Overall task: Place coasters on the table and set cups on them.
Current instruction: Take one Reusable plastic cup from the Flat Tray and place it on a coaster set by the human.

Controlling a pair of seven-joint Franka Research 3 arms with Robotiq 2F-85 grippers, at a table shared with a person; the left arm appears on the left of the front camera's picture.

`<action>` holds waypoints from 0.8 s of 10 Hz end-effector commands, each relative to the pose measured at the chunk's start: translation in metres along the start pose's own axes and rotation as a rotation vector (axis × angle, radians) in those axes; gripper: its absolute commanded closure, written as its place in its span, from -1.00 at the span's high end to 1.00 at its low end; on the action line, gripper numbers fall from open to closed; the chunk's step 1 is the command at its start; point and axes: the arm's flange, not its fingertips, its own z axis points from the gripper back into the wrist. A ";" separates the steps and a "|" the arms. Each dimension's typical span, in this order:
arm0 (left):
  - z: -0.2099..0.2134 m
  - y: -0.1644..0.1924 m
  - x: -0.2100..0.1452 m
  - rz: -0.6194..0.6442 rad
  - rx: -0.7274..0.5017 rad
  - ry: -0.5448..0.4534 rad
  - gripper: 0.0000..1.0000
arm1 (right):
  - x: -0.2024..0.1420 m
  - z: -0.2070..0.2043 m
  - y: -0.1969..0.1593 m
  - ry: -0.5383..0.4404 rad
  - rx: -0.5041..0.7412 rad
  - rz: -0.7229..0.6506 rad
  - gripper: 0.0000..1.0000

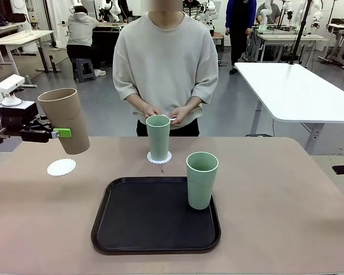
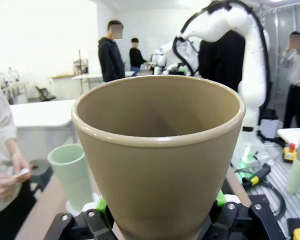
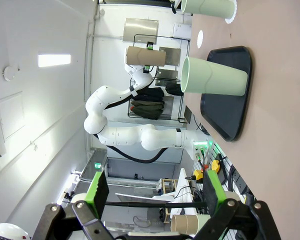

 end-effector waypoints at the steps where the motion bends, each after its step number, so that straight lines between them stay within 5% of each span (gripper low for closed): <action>1: 0.037 0.025 -0.016 -0.040 0.046 0.027 0.70 | 0.000 0.000 0.002 -0.001 0.011 0.007 1.00; 8: 0.139 0.069 -0.065 -0.002 0.179 0.000 0.70 | 0.000 0.000 0.002 -0.001 0.011 0.007 1.00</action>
